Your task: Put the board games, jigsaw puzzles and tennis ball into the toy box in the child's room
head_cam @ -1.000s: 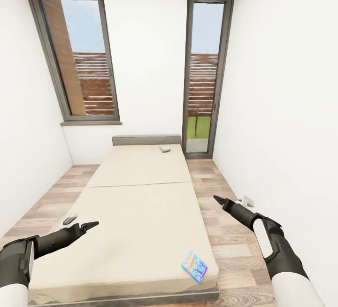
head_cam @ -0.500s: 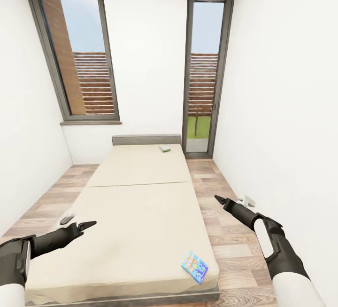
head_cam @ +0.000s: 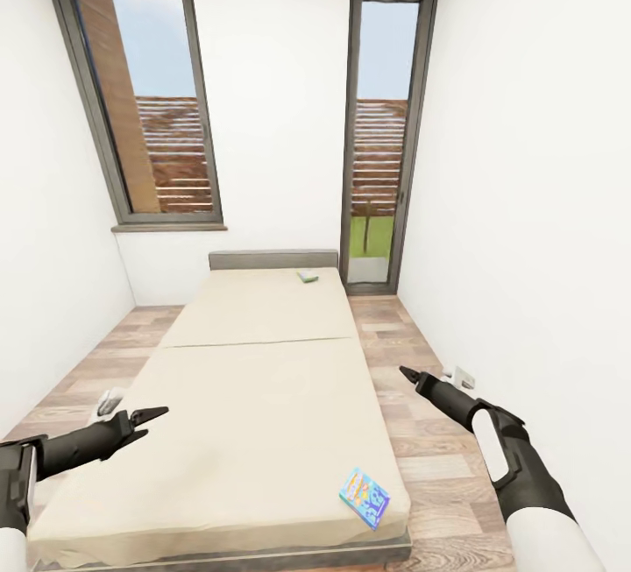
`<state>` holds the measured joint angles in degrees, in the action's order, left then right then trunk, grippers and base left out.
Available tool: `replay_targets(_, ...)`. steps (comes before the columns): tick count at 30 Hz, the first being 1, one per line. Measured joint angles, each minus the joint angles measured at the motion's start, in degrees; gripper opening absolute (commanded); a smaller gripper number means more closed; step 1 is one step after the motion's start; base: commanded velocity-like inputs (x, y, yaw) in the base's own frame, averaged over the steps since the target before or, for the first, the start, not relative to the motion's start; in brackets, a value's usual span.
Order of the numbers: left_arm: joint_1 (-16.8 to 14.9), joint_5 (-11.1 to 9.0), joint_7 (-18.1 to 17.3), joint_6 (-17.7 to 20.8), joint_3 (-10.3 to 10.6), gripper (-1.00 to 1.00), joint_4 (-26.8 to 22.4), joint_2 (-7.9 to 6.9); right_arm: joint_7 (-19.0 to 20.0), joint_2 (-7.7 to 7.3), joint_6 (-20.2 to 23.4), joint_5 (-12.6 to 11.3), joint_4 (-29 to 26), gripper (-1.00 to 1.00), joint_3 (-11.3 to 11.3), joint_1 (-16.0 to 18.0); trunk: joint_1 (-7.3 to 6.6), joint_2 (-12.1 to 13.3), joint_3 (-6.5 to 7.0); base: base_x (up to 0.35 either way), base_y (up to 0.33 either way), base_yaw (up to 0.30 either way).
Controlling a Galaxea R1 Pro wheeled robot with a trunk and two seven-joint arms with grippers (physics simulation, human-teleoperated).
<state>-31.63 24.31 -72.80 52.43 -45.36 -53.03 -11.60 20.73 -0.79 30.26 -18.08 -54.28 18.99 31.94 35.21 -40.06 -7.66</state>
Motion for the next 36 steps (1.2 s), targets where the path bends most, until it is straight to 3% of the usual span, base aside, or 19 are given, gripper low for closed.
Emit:
replay_targets(5,-0.01,0.46,-8.05,0.10,0.28,1.00,-0.01,-0.87,-0.97,0.09,0.01,-0.19,3.31,1.00,0.43,0.03,1.10,-2.01,-0.90,0.000,0.000,0.000)
replay_targets(7,-0.01,0.61,-9.17,0.12,0.31,1.00,-0.01,-0.98,-1.66,0.05,0.04,-0.86,5.50,1.00,1.73,0.03,1.54,-2.81,-1.26,0.000,0.000,0.000)
replay_targets(9,-0.01,0.69,-9.91,0.14,0.32,1.00,-0.02,-1.04,-2.21,-0.24,0.21,-2.55,8.61,1.00,4.82,0.01,1.98,-3.62,-1.63,0.000,0.000,0.000)
replay_targets(15,-0.01,0.70,-10.48,0.22,0.34,1.00,-0.02,-1.07,-2.62,-0.78,0.43,-5.60,15.54,1.00,9.59,0.28,3.30,-6.03,-2.71,0.000,0.000,0.000)
replay_targets(19,-0.01,0.68,-10.56,0.22,0.34,1.00,-0.02,-1.06,-2.68,-0.44,0.31,-6.92,17.09,1.00,11.33,0.38,4.18,-7.64,-3.42,0.000,0.000,0.000)
replay_targets(23,-0.01,0.60,-10.60,0.23,0.38,1.00,-0.01,-0.99,-2.68,-0.05,0.20,-9.73,17.88,1.00,14.26,0.36,5.06,-9.24,-4.15,0.000,0.000,0.000)
replay_targets(36,-0.01,0.77,-10.55,0.24,0.58,1.00,-0.02,-0.73,-3.56,-0.68,0.05,-11.03,18.42,1.00,16.06,0.33,7.93,-14.46,-6.48,-0.062,0.000,0.000)
